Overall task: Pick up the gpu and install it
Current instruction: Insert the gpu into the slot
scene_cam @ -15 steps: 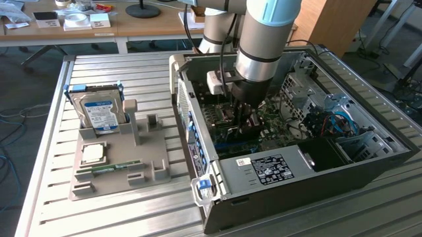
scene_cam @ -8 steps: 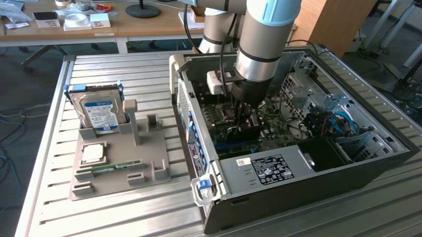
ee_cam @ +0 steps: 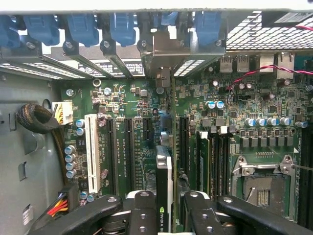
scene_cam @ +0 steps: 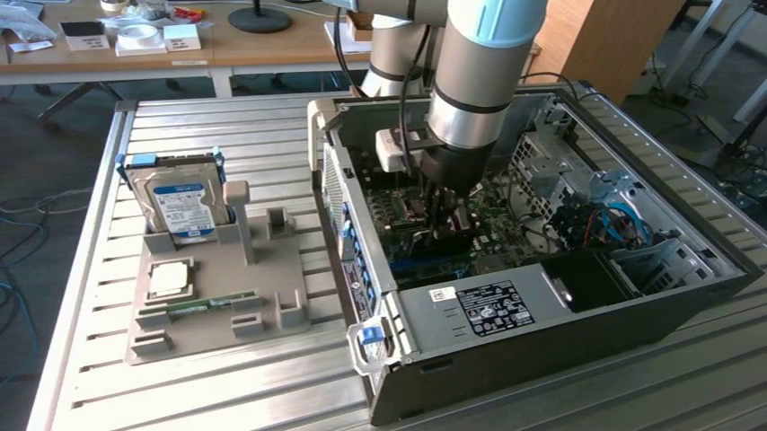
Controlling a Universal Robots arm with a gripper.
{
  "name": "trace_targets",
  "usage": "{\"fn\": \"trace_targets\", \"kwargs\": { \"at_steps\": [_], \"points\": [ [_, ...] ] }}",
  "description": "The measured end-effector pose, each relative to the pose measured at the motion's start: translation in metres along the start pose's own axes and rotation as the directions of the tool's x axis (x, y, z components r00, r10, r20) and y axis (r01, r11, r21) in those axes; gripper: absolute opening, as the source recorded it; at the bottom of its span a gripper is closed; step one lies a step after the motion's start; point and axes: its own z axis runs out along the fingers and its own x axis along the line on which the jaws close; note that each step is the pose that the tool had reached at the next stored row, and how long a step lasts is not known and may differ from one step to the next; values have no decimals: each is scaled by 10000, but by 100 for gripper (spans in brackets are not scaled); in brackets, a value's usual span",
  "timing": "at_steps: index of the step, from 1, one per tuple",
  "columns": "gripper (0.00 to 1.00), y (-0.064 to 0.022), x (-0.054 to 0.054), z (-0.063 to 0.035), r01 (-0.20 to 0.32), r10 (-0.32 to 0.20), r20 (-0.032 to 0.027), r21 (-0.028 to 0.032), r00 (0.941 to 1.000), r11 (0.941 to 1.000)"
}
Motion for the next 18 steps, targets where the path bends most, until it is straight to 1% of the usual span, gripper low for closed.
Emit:
{"fn": "trace_targets", "kwargs": {
  "at_steps": [18],
  "points": [
    [26,14,4,23,2,-2,-4,-3,10000,10000]
  ]
}}
